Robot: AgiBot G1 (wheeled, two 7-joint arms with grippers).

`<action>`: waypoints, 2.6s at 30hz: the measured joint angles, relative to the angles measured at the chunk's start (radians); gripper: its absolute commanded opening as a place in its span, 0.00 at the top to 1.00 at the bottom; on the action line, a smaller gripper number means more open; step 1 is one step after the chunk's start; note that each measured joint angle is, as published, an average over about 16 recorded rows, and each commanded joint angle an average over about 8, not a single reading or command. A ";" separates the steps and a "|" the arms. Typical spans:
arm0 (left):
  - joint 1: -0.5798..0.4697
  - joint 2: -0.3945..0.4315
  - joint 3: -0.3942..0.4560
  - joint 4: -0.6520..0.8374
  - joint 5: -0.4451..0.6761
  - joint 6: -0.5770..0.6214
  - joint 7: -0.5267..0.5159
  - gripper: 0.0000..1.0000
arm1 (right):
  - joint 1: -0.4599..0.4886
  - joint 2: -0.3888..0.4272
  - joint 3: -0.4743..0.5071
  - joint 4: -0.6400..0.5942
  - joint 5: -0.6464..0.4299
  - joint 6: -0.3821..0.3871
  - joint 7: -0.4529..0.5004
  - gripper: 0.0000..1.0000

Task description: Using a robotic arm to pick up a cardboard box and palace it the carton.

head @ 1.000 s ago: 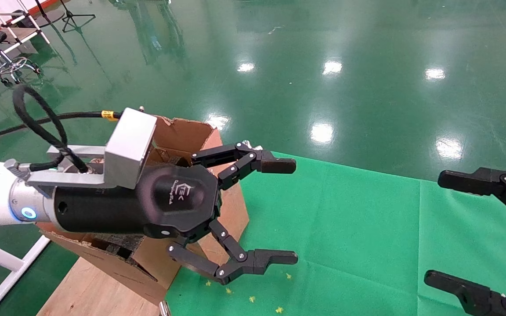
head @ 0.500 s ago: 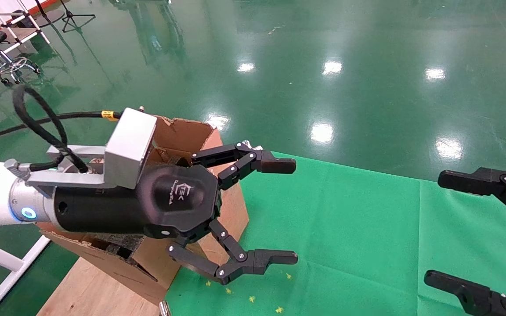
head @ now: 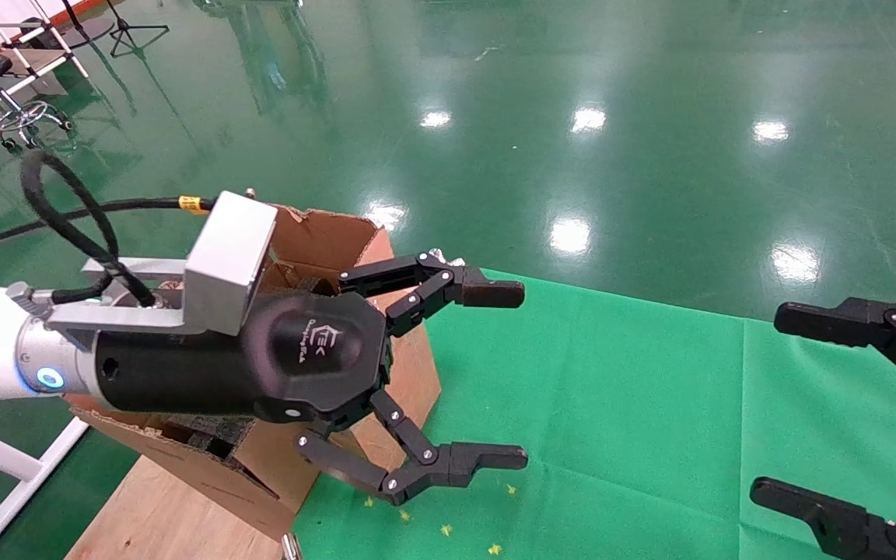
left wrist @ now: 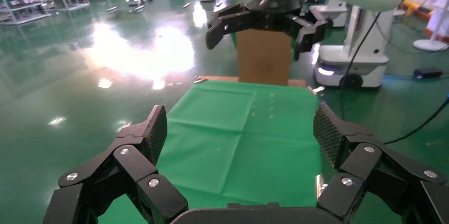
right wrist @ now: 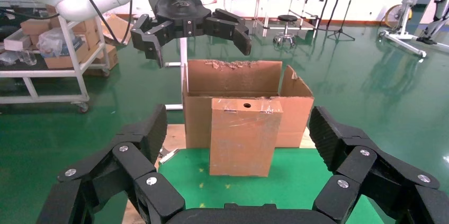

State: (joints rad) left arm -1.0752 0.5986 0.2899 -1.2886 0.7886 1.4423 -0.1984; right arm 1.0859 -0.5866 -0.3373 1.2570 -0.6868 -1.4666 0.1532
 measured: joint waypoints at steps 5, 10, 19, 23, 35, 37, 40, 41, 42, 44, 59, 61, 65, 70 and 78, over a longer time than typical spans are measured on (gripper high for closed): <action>0.002 -0.009 0.009 -0.008 0.045 -0.052 -0.016 0.00 | 0.000 0.000 0.000 0.000 0.000 0.000 0.000 1.00; 0.005 -0.015 0.016 -0.015 0.081 -0.092 -0.030 0.00 | 0.000 0.000 0.000 0.000 0.000 0.000 0.000 1.00; -0.023 -0.035 0.049 -0.036 0.211 -0.181 -0.099 0.00 | 0.000 0.000 0.000 0.000 0.000 0.000 0.000 1.00; -0.061 -0.045 0.081 -0.047 0.320 -0.236 -0.185 0.00 | 0.000 0.000 0.000 -0.001 0.000 0.000 0.000 1.00; -0.223 -0.056 0.200 -0.065 0.666 -0.301 -0.588 0.00 | 0.000 0.000 0.000 -0.001 0.000 0.000 0.000 1.00; -0.248 -0.052 0.217 -0.066 0.706 -0.287 -0.652 0.00 | 0.000 0.000 0.000 -0.001 0.000 0.000 0.000 1.00; -0.280 -0.045 0.242 -0.067 0.759 -0.261 -0.736 0.00 | 0.000 0.000 0.000 -0.001 0.000 0.000 0.000 1.00; -0.289 -0.041 0.249 -0.068 0.773 -0.252 -0.760 0.00 | 0.000 0.000 0.000 -0.001 0.000 0.000 0.000 1.00; -0.297 -0.038 0.257 -0.068 0.787 -0.242 -0.783 0.00 | 0.000 0.000 0.000 -0.001 0.000 0.000 0.000 1.00; -0.310 -0.031 0.270 -0.069 0.811 -0.226 -0.822 0.00 | 0.000 0.000 0.000 -0.001 0.000 0.000 0.000 1.00; -0.302 0.010 0.328 -0.071 0.921 -0.211 -0.926 0.00 | 0.000 0.000 0.000 -0.001 0.000 0.001 0.000 1.00; -0.299 0.013 0.334 -0.071 0.932 -0.211 -0.932 0.00 | 0.000 0.000 0.000 -0.001 0.000 0.001 0.000 1.00; -0.294 0.019 0.344 -0.071 0.951 -0.208 -0.941 0.00 | 0.000 0.000 0.000 -0.001 0.000 0.001 0.000 1.00; -0.293 0.024 0.353 -0.071 0.965 -0.202 -0.950 0.01 | 0.000 0.000 0.000 -0.001 0.000 0.001 0.000 0.70; -0.294 0.027 0.357 -0.071 0.973 -0.199 -0.954 0.92 | 0.000 0.000 0.000 -0.001 0.001 0.001 0.000 0.00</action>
State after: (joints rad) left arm -1.3692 0.6251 0.6472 -1.3593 1.7620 1.2436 -1.1519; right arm 1.0858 -0.5863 -0.3376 1.2562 -0.6862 -1.4658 0.1528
